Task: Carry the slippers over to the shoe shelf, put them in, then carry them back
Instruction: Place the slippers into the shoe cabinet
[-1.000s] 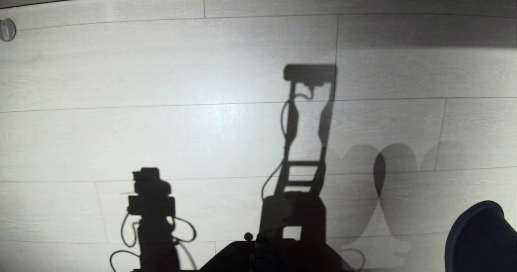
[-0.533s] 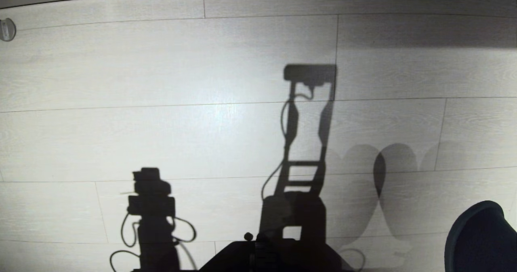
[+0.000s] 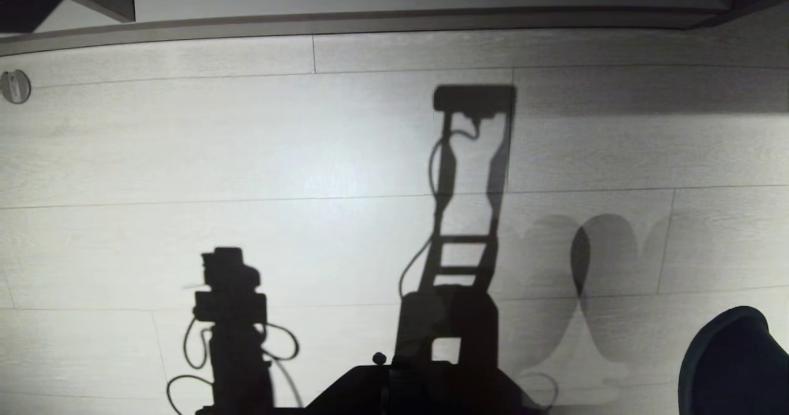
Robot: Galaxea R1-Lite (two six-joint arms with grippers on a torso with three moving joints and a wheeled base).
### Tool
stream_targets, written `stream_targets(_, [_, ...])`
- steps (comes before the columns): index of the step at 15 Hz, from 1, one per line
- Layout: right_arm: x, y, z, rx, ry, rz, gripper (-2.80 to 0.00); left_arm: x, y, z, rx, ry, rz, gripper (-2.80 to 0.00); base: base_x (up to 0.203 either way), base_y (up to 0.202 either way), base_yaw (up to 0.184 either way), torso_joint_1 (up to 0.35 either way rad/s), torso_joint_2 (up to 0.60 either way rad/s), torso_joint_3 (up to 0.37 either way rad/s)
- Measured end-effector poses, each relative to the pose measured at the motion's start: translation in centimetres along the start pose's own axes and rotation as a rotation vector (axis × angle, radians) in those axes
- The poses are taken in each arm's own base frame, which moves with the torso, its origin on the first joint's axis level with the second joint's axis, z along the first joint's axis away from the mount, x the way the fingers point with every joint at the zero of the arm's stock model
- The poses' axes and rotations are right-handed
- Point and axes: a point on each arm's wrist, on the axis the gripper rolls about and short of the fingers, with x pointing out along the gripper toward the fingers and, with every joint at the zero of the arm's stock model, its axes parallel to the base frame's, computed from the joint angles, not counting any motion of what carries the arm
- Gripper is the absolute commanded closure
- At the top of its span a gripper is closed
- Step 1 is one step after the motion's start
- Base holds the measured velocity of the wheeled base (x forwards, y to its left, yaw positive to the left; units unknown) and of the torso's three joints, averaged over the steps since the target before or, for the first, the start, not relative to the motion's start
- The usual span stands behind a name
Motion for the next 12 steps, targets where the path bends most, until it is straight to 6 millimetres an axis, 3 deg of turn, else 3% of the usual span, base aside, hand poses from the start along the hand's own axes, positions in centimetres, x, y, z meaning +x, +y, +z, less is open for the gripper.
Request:
stream_targets(4, [0.0, 0.0, 0.02, 0.0, -0.001, 0.0, 0.0, 0.0, 0.0, 0.01, 0.001, -0.001, 0.0, 0.0, 0.147, 0.0, 0.0, 0.005, 0.0, 0.004])
stream_targets(12, [0.0, 0.0, -0.01, 0.0, 0.0, -0.001, 0.0, 0.0, 0.0, 0.0, 0.001, 0.0, -0.001, 0.0, 0.0, 0.0, 0.0, 0.0, 0.0, 0.0])
